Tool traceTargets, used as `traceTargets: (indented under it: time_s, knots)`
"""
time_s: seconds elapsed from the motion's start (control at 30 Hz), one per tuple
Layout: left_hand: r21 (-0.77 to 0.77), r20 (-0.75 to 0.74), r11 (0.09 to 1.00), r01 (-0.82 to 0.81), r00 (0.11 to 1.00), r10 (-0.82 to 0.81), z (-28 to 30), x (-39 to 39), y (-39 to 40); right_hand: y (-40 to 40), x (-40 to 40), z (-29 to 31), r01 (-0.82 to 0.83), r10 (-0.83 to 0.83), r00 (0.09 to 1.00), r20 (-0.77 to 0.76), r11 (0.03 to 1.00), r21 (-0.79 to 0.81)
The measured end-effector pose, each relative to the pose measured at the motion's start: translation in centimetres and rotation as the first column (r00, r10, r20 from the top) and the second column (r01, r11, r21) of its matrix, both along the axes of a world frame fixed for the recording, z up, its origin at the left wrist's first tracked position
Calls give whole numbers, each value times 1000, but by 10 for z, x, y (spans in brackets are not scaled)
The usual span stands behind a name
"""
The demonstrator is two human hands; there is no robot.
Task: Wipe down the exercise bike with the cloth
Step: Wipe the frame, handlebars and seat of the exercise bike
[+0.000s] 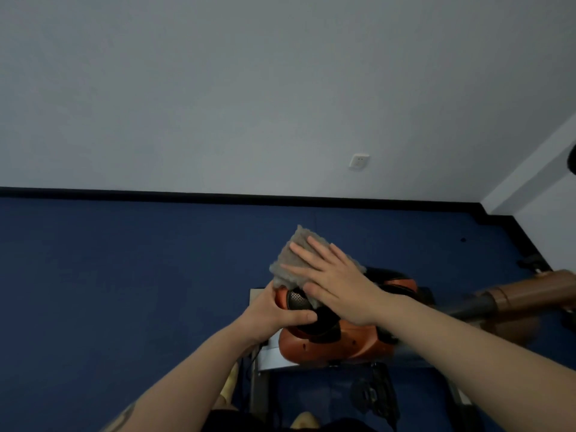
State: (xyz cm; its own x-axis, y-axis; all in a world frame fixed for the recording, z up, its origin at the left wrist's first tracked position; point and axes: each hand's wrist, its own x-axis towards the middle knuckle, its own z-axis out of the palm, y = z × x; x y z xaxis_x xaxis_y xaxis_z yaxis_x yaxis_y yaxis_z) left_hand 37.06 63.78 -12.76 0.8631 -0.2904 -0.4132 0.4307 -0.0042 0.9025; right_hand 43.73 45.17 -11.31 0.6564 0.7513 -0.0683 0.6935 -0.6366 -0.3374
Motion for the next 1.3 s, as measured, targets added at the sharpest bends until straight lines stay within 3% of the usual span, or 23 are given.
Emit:
traceTargets:
  time_s: [0.2, 0.4, 0.53, 0.6, 0.67, 0.77, 0.83, 0.9, 0.97, 1.03, 1.1, 1.17, 1.2, 1.23, 1.3]
  knots:
    - [48, 2, 998, 46, 999, -47, 0, 3, 3, 2, 1, 9, 57, -60, 998, -36, 995, -82]
    - [68, 21, 995, 74, 997, -76, -1, -3, 3, 6, -3, 4, -71, 74, 996, 43, 995, -74]
    - [80, 5, 996, 33, 999, -33, -1, -1, 2, -14, 3, 6, 149, -149, 989, 7, 987, -64]
    - [81, 1, 997, 15, 1000, -15, -3, -3, 2, 6, -5, 3, 189, -185, 981, 58, 979, -72]
    - [71, 8, 997, 3, 1000, -3, -6, -5, 1, 23, -12, -3, 127, -122, 988, 99, 991, -45]
    - [65, 19, 998, 16, 1000, -17, -5, -3, 0, 22, 10, 4, 62, -61, 998, 34, 997, -34]
    - [90, 10, 996, 12, 1000, -12, -4, -1, 1, 26, 34, 9, 197, -198, 976, -95, 980, -18]
    - [99, 0, 995, 10, 1000, -10, -5, -3, 2, 35, 41, 8, 419, -407, 884, -232, 908, 2]
    - [85, 11, 996, 22, 1000, -23, -8, -6, 1, 43, 29, 4, 401, -398, 914, -79, 915, 30]
    - [75, 14, 997, 13, 1000, -14, -7, -6, 0, 35, 20, -3, 210, -213, 975, 58, 976, 51]
    - [72, 16, 997, 8, 1000, -9, -6, -3, 0, 24, 33, 0, 190, -185, 980, -71, 979, 74]
    - [68, 4, 998, 11, 1000, -11, -5, -4, -2, 21, 52, 0, 439, -391, 849, -355, 896, 62]
    - [63, 1, 998, 7, 1000, -7, -4, -5, -2, 23, 56, 1, 529, -478, 778, -407, 849, 14]
    - [59, 0, 998, 8, 1000, -8, -4, -6, -2, 24, 54, 4, 549, -516, 766, -384, 835, -28]
    - [53, 18, 998, 21, 1000, -22, -4, -7, 0, 23, 38, 2, 447, -435, 877, -204, 895, 13]
